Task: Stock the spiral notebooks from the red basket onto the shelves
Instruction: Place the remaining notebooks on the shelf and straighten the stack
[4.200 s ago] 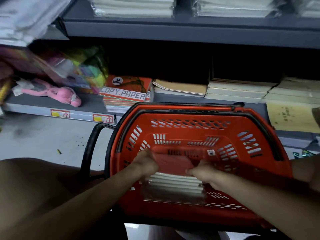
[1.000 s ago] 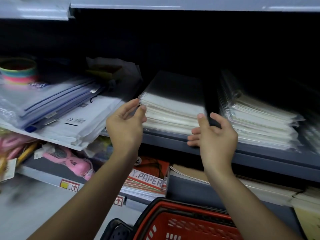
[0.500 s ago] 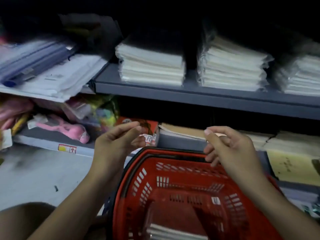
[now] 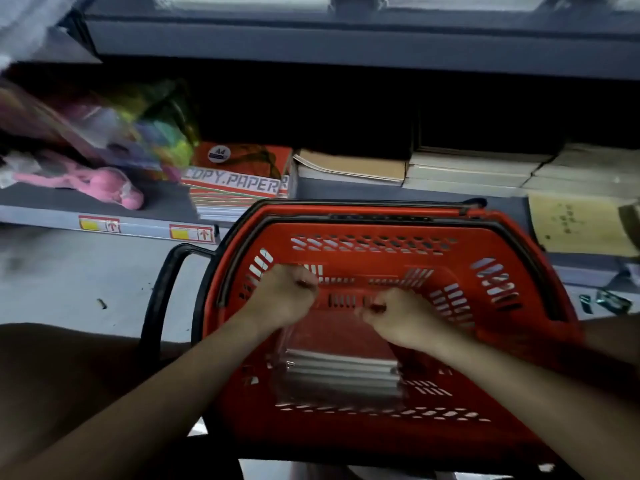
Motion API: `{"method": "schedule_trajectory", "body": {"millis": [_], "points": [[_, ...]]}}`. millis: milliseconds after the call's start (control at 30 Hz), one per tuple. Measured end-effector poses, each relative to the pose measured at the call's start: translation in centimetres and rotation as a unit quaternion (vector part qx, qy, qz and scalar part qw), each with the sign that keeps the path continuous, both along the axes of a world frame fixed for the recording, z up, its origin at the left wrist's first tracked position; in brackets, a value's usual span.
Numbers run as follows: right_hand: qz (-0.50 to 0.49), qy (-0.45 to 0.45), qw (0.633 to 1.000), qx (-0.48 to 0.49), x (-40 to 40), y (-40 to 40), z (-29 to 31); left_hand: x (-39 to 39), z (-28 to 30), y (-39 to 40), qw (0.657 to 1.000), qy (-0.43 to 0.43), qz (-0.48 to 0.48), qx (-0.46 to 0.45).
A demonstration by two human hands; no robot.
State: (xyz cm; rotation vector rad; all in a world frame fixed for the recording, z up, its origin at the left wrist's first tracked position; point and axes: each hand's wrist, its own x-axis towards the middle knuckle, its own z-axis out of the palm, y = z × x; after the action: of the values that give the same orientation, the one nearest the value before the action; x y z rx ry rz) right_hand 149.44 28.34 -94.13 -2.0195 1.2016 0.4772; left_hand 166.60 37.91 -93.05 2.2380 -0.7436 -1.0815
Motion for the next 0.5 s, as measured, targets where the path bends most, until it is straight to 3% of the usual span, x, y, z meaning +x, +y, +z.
{"method": "schedule_trajectory", "body": {"millis": [100,167,400,500], "points": [[-0.004,0.072,0.997,0.040,-0.5,1.1,-1.3,-1.3,-1.5,1.6,0.981,-0.041,-0.156,0.111],[-0.022,0.089,0.992,0.087,-0.5,1.7,-1.3,-2.0,-2.0,2.4,0.958,-0.064,-0.209,0.186],[-0.095,0.082,0.968,0.216,-1.4,1.5,-1.0,-1.8,-2.1,2.9,0.952,-0.045,-0.215,0.212],[-0.097,0.058,0.969,0.221,-1.7,1.6,-0.4,-2.0,-2.3,3.1,0.946,-0.042,-0.216,0.237]]}}
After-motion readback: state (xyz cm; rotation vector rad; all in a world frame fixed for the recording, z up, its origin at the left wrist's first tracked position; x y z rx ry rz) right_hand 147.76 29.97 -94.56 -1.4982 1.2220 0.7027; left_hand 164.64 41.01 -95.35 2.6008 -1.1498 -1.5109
